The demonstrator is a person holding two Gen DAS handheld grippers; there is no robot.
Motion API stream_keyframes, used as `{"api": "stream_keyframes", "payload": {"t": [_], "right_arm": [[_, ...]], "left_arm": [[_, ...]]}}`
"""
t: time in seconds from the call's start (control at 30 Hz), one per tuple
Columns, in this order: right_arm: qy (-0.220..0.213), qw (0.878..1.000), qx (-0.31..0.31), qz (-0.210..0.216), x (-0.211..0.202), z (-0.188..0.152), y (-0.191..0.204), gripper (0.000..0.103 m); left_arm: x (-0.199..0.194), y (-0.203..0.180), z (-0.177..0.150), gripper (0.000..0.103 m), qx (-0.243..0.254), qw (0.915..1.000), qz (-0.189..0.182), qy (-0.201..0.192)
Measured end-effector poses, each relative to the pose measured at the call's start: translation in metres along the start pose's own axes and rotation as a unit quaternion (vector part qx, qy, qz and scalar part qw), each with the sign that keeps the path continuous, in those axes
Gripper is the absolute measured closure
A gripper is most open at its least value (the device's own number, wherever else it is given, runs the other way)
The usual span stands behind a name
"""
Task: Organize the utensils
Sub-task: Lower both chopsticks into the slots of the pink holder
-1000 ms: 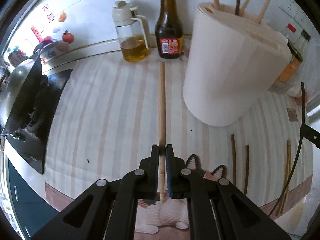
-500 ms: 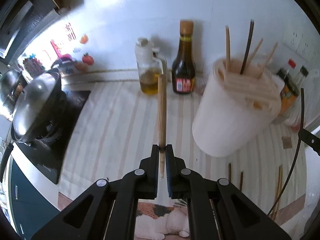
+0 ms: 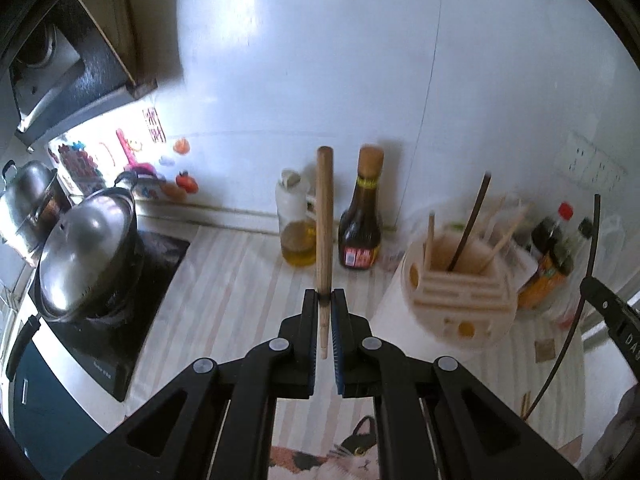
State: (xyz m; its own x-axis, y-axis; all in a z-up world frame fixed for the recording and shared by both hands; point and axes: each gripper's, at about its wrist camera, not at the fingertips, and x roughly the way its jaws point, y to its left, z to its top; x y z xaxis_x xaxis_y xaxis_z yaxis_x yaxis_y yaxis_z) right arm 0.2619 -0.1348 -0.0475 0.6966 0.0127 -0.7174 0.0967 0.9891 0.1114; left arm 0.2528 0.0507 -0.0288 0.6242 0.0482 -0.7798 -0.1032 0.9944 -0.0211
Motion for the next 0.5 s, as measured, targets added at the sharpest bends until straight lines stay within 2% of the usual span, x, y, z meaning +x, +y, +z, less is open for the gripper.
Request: {"api": "stream_keyframes", "payload": {"t": [0.2,0.5], "right_arm": [[-0.037,0.999,-0.005,-0.002,-0.011,0.027,0.009,0.096],[-0.084,0.996,-0.006,-0.005,-0.011,0.071,0.02,0.096]], "left_arm": [[-0.013,-0.004,0.033,0.099,-0.017,0.9994,-0.004,-0.031],[-0.023,-0.03,0.08,0.099,-0.028,0.997,-0.039,-0.061]]}}
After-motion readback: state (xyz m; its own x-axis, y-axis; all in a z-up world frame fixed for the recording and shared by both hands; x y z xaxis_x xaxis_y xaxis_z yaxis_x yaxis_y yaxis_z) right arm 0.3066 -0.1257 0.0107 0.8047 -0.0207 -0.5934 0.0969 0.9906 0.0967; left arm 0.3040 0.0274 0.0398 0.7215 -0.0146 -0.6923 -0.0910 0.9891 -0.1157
